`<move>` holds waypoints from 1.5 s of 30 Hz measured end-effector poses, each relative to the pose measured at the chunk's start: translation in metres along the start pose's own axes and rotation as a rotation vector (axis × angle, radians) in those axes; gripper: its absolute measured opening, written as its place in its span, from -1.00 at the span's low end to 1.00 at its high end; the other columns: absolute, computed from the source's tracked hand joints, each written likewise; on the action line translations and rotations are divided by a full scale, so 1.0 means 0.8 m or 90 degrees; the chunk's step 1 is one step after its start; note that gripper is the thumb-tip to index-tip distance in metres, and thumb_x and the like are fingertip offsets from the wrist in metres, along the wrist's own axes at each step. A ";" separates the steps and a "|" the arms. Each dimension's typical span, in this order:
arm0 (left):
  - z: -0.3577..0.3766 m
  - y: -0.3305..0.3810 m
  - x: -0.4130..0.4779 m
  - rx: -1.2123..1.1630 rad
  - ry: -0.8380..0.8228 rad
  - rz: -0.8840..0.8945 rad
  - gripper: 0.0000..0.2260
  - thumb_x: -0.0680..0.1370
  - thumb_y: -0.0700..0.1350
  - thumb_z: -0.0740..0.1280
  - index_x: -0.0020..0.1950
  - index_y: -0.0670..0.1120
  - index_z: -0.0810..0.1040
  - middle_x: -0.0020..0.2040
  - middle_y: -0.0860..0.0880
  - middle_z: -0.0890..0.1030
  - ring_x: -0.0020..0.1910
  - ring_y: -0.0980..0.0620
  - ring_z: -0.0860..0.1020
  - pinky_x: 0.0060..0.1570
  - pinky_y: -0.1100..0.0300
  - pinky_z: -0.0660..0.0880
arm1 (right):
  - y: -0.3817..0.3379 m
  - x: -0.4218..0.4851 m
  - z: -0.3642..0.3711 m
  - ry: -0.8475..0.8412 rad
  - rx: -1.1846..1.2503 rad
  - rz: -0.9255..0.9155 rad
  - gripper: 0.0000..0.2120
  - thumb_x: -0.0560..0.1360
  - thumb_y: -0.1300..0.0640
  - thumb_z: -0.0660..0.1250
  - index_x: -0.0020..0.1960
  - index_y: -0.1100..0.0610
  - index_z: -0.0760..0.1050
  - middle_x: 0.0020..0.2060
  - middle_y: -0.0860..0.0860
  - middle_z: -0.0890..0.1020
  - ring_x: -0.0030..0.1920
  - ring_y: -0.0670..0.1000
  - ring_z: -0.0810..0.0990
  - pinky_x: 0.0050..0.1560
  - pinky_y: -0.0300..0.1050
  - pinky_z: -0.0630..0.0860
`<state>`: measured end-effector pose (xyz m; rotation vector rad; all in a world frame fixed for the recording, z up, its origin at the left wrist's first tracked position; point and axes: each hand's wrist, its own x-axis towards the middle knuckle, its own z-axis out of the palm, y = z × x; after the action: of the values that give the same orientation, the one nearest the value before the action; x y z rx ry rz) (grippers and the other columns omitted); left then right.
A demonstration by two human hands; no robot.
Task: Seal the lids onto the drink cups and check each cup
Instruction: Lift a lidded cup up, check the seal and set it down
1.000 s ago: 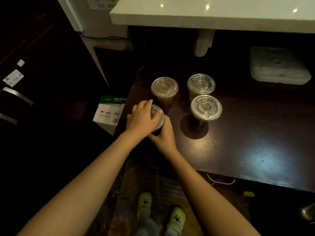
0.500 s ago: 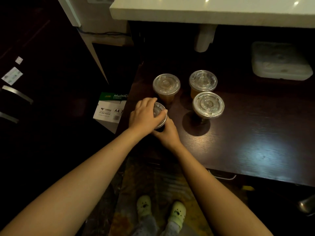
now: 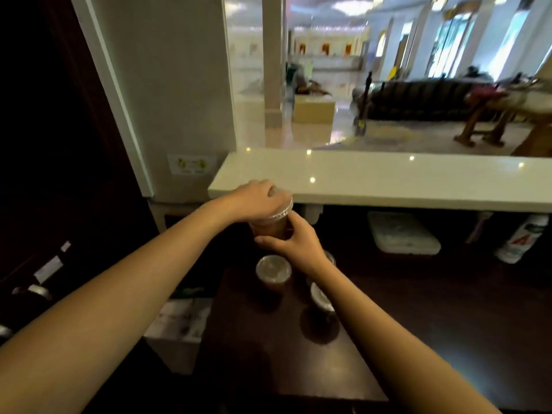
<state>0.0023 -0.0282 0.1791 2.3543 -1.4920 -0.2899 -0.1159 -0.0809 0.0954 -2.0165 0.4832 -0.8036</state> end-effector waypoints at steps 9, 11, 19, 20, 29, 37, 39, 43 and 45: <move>-0.204 0.087 -0.017 -0.052 0.100 0.131 -0.44 0.53 0.32 -0.07 0.46 0.11 0.20 0.39 -0.08 0.37 0.27 -0.12 0.44 0.14 0.10 0.42 | -0.154 0.096 -0.104 0.146 -0.138 -0.161 -0.39 0.27 -0.06 0.53 0.23 0.12 0.43 0.09 0.04 0.52 0.06 0.01 0.51 0.03 -0.17 0.48; -0.228 0.090 -0.025 -0.173 0.055 0.128 -0.40 0.47 0.39 -0.04 0.44 0.17 0.20 0.33 -0.02 0.40 0.20 -0.11 0.49 0.10 -0.01 0.54 | -0.181 0.106 -0.125 0.156 -0.217 -0.178 -0.30 0.29 -0.04 0.53 0.33 0.11 0.36 0.17 0.06 0.46 0.10 -0.03 0.45 0.08 -0.22 0.39; -0.205 0.084 -0.032 -0.448 0.175 0.249 -0.34 0.47 -0.01 0.36 0.46 0.13 0.08 0.40 -0.12 0.27 0.18 -0.10 0.45 -0.06 0.19 0.56 | -0.222 0.102 -0.155 0.118 -0.138 -0.248 -0.32 0.41 0.07 0.43 0.45 0.05 0.21 0.33 0.05 0.33 0.27 0.00 0.38 0.24 -0.15 0.42; -0.200 0.081 -0.035 -0.466 0.185 0.272 -0.35 0.48 -0.07 0.36 0.46 0.12 0.09 0.40 -0.11 0.25 0.16 -0.06 0.45 -0.09 0.24 0.56 | -0.221 0.098 -0.156 0.088 -0.053 -0.206 -0.38 0.47 0.02 0.36 0.45 0.03 0.19 0.32 0.02 0.35 0.26 -0.02 0.42 0.17 -0.19 0.46; -0.185 0.052 -0.050 -0.525 0.107 0.381 -0.30 0.47 -0.29 0.35 0.36 0.27 0.10 0.36 0.06 0.20 0.24 0.02 0.36 -0.01 0.32 0.55 | -0.229 0.091 -0.143 -0.062 0.253 0.046 -0.41 0.54 -0.26 0.08 0.32 0.19 0.37 -0.09 0.17 0.58 -0.41 -0.09 0.54 -0.40 -0.26 0.49; -0.185 0.038 -0.044 -0.646 0.046 0.165 -0.53 0.53 0.19 0.17 0.40 0.10 0.19 0.29 -0.08 0.34 0.26 -0.15 0.40 0.11 -0.09 0.54 | -0.231 0.089 -0.124 -0.012 0.241 -0.064 -0.54 0.49 0.08 0.33 0.34 0.09 0.29 0.23 0.15 0.41 0.13 0.12 0.54 0.00 -0.05 0.63; -0.182 0.036 -0.043 -0.653 0.035 0.144 -0.57 0.52 0.15 0.21 0.33 0.03 0.30 0.21 -0.12 0.42 0.20 -0.14 0.47 0.05 -0.04 0.58 | -0.233 0.089 -0.125 -0.014 0.218 -0.118 -0.51 0.46 0.17 0.37 0.34 0.05 0.29 0.25 0.13 0.41 0.15 0.13 0.54 0.12 0.02 0.58; -0.178 0.032 -0.046 -0.688 0.029 0.162 -0.51 0.43 0.07 0.35 0.33 0.06 0.33 0.25 -0.13 0.42 0.14 -0.07 0.50 -0.15 0.17 0.59 | -0.232 0.088 -0.127 -0.059 0.201 -0.150 -0.51 0.44 0.32 0.36 0.27 -0.04 0.34 0.29 0.11 0.39 0.19 0.14 0.52 0.10 -0.07 0.59; -0.173 0.028 -0.044 -0.658 0.082 0.195 -0.42 0.44 0.03 0.34 0.40 0.13 0.20 0.30 -0.09 0.37 0.17 -0.04 0.45 -0.11 0.25 0.55 | -0.227 0.088 -0.127 -0.088 0.222 -0.109 -0.50 0.46 0.23 0.35 0.34 -0.02 0.31 0.30 0.09 0.39 0.21 0.10 0.51 0.09 -0.12 0.58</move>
<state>0.0166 0.0191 0.3153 1.2892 -1.1811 -0.6268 -0.1310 -0.0874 0.3146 -1.7868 0.0828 -0.7846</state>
